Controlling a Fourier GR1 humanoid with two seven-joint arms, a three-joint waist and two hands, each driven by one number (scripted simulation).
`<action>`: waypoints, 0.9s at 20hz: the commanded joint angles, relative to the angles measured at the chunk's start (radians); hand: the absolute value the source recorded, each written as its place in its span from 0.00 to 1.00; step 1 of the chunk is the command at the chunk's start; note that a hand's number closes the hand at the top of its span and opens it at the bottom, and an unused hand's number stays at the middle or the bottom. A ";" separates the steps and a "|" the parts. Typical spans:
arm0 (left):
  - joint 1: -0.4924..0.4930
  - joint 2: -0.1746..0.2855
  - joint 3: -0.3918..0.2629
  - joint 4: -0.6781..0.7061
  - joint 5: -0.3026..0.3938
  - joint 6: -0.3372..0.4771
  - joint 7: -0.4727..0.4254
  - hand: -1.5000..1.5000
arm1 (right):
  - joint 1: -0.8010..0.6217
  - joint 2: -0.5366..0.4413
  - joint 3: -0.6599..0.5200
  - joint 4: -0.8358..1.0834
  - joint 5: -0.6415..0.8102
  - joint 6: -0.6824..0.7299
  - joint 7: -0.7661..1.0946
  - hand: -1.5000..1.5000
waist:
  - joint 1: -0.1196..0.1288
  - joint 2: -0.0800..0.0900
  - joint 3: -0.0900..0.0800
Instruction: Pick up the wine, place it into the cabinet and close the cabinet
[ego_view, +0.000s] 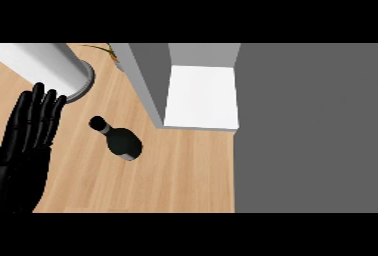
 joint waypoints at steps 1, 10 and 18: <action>-0.074 0.021 0.046 0.061 0.101 -0.058 0.001 0.00 | 0.026 0.028 0.064 -0.019 0.025 0.009 -0.008 0.00 | -0.042 -0.010 0.009; -0.062 0.082 0.035 0.197 0.697 -0.341 0.202 0.00 | 0.131 -0.013 0.179 -0.107 -0.219 0.198 0.120 0.00 | -0.062 -0.010 0.007; -0.096 0.321 0.268 0.148 1.158 -0.339 0.459 0.00 | 0.304 -0.036 0.198 -0.425 -0.311 0.159 0.302 0.00 | -0.047 -0.015 0.009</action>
